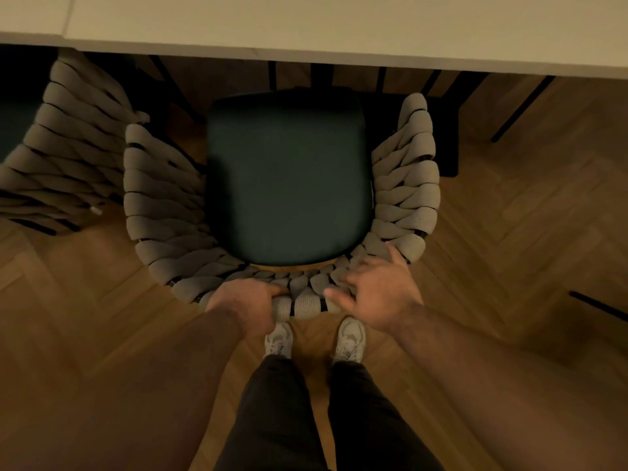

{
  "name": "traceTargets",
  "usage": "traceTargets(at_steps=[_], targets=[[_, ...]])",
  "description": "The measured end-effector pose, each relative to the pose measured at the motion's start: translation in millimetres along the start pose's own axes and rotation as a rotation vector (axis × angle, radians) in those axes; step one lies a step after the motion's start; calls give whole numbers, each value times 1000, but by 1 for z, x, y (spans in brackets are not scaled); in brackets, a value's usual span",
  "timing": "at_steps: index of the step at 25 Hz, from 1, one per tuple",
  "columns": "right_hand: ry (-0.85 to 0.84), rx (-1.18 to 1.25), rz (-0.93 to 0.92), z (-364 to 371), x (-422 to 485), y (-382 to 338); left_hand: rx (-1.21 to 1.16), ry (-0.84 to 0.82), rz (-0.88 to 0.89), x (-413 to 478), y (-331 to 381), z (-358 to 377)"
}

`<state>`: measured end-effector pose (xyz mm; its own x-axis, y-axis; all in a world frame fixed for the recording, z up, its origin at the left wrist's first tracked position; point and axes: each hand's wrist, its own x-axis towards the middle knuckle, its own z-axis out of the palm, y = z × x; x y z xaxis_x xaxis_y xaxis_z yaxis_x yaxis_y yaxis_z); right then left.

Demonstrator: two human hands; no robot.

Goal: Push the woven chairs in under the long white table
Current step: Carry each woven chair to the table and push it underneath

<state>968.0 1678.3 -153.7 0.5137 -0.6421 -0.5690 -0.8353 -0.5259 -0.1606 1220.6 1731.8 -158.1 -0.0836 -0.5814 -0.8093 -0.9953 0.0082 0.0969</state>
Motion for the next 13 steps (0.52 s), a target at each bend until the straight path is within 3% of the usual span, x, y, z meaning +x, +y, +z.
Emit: traceTargets(at_steps=[2,5,9,13], targets=[[-133,-105,-121,-5,5,10,-21,-31,25,2,-2,-5],[-252,-256,-101,-9,18,15,-40,-78,89,-3,-7,-10],[-287,-262,-37,-10,25,7,189,-54,86,-11,-46,-12],[-253,-225,3,-15,33,1,262,-43,56,-9,-80,-25]])
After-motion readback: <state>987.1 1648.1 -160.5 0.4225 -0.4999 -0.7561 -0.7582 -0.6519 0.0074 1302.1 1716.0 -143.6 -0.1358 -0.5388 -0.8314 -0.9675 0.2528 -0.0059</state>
